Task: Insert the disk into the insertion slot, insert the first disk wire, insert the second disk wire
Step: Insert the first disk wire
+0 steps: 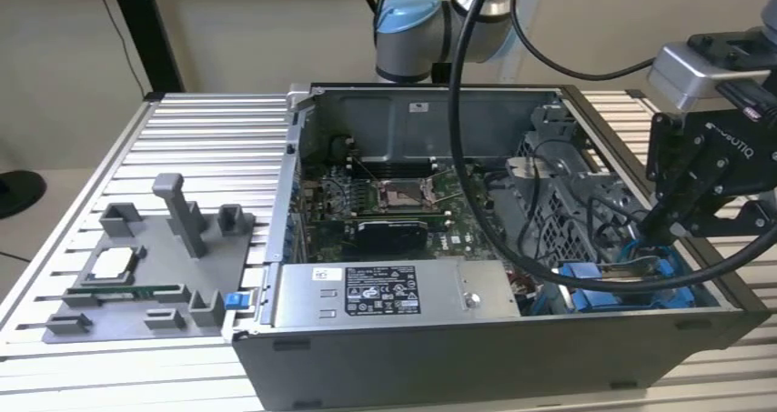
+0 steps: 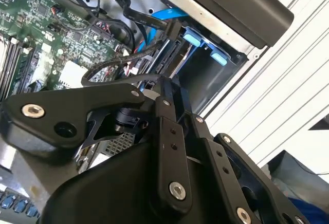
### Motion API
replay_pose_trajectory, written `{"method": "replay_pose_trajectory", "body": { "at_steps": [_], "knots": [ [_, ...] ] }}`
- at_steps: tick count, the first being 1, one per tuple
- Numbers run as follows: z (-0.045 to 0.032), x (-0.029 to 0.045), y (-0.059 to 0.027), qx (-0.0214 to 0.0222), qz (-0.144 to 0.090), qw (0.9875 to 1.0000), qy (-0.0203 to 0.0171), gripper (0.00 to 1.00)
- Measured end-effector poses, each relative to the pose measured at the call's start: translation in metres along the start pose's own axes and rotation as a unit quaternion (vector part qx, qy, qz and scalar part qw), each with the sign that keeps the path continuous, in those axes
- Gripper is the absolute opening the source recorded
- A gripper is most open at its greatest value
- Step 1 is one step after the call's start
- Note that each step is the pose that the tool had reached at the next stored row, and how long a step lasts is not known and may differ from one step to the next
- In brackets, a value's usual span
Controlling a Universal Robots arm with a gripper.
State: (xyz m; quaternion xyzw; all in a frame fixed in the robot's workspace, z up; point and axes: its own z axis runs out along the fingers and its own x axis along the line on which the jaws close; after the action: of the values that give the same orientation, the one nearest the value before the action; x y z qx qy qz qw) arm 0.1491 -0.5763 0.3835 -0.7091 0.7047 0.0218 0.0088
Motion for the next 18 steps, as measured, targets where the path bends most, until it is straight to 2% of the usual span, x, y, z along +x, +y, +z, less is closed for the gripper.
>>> {"method": "replay_pose_trajectory", "body": {
  "at_steps": [8,15,18],
  "knots": [
    [0.0001,0.0001,0.0000,-0.0004,0.000,1.0000,0.0001,0.00],
    [0.0029,0.0028,-0.0019,-0.0084,0.003,1.0000,-0.0002,0.00],
    [0.0051,0.0033,-0.0035,-0.0099,0.004,0.9999,-0.0013,0.00]
  ]
}}
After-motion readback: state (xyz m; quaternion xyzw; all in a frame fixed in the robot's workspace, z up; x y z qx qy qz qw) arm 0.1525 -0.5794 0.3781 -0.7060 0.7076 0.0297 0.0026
